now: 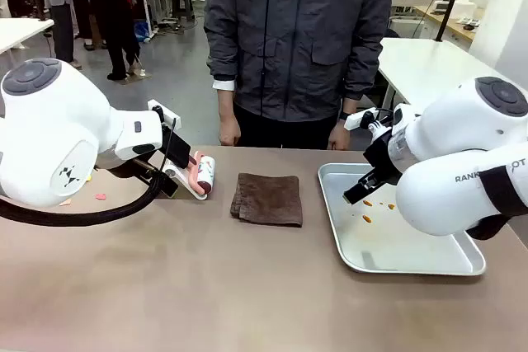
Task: Clean the surface of the table.
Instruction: Hold the Lint Roller with your left hand and the towel with your right hand.
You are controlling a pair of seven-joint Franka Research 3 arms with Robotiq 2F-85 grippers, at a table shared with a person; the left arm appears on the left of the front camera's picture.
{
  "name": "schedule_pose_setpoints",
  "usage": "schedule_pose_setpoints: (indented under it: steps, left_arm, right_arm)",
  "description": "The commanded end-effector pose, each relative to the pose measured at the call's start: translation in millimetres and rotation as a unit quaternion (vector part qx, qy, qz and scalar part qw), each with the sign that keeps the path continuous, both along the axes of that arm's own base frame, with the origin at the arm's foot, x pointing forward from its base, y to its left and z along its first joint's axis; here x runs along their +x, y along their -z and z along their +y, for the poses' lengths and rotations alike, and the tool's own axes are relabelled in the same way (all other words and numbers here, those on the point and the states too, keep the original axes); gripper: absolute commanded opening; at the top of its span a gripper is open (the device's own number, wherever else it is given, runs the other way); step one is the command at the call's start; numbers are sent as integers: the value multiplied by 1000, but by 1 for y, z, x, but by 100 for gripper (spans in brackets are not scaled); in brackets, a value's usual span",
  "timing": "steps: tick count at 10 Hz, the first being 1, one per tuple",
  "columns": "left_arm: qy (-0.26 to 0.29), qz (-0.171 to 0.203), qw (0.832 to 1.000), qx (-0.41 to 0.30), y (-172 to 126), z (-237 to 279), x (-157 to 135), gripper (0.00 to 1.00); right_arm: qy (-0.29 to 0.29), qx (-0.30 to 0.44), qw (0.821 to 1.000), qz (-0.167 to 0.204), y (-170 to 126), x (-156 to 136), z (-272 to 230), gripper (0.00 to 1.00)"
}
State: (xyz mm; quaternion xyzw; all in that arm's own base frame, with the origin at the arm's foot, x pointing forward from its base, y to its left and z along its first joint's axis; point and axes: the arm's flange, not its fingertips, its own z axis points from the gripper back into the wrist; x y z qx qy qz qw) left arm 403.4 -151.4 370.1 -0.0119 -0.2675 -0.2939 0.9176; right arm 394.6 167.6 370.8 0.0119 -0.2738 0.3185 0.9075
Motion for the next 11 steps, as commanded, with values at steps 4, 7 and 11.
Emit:
schedule_pose_setpoints:
  steps: [4, 7, 11]
  left_arm:
    - [0, 0, 1000, 0, 0, 0, 0, 100]
    - [0, 0, 1000, 0, 0, 0, 0, 100]
    - [0, 0, 1000, 0, 0, 0, 0, 100]
  right_arm:
    - [0, 0, 1000, 0, 0, 0, 0, 100]
    - [0, 0, 1000, 0, 0, 0, 0, 100]
    - [0, 0, 1000, 0, 0, 0, 0, 100]
